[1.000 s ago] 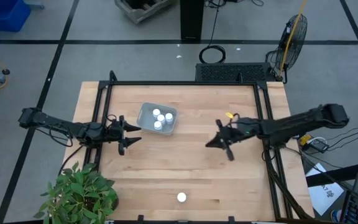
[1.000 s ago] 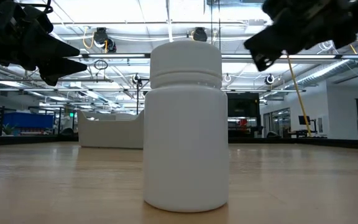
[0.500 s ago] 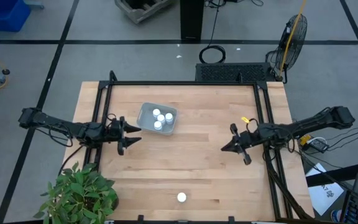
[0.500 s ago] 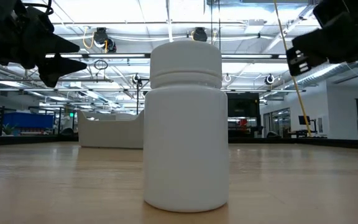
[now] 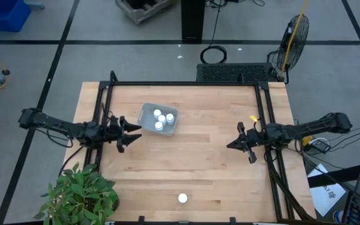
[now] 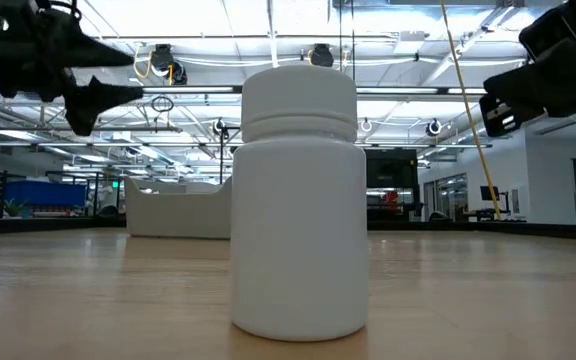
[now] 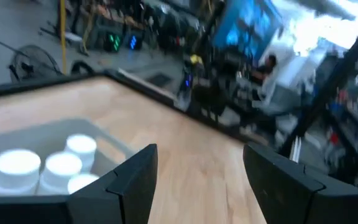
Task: Pick and place pill bottles into a basket
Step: Put the white medicine bottle into the gray basket
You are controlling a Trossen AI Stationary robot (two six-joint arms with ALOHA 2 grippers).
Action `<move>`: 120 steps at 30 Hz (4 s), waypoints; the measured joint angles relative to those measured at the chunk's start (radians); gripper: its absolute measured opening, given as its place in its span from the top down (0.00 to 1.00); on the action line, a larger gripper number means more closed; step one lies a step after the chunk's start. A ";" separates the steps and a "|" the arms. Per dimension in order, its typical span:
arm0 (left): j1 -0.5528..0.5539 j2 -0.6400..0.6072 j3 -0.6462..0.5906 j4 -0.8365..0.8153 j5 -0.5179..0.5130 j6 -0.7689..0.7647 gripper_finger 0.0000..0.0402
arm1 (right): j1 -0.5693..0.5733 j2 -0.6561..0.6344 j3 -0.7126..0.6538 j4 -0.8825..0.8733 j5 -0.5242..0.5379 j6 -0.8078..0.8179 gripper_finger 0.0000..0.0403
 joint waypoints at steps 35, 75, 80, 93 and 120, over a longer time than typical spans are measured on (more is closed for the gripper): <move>-0.212 1.117 0.544 0.261 0.161 0.213 0.39 | 0.000 -0.040 -0.004 -0.007 0.000 -0.002 0.99; -0.367 1.506 0.887 0.184 0.108 0.174 0.39 | 0.000 -0.039 -0.005 -0.007 0.000 -0.003 1.00; -0.366 1.506 0.887 0.181 0.084 0.138 0.39 | 0.000 -0.038 -0.005 -0.007 0.000 -0.003 1.00; -0.369 1.506 0.887 0.191 0.086 0.107 0.20 | 0.000 -0.038 -0.005 -0.007 0.000 -0.003 0.99; -0.373 1.608 0.983 0.152 0.112 0.153 0.17 | 0.000 -0.039 -0.005 -0.008 0.000 -0.003 0.99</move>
